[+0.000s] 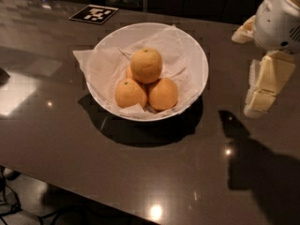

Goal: Pick orange from white bowl

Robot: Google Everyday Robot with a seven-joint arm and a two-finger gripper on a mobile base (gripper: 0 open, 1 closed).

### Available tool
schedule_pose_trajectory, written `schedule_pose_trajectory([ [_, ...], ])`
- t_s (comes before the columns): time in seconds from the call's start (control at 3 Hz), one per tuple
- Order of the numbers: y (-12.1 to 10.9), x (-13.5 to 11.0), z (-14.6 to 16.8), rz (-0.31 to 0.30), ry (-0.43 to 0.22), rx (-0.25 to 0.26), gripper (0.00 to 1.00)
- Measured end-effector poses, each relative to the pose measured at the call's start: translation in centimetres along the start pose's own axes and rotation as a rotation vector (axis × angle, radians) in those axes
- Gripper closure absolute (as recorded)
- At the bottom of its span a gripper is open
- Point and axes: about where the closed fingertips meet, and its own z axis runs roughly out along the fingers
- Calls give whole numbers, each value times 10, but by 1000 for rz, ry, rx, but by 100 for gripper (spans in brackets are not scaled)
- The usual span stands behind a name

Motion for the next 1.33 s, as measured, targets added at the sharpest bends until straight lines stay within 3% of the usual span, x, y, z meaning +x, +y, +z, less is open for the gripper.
schedule_pose_trajectory([
  [0.33, 1, -1, 0, -11, 1, -7, 0],
  [0.67, -7, -20, 8, 13, -79, 5, 0],
  [1.0, -20, -49, 21, 23, -140, -3, 0],
  [1.33, -29, -76, 31, -27, -171, -41, 0],
])
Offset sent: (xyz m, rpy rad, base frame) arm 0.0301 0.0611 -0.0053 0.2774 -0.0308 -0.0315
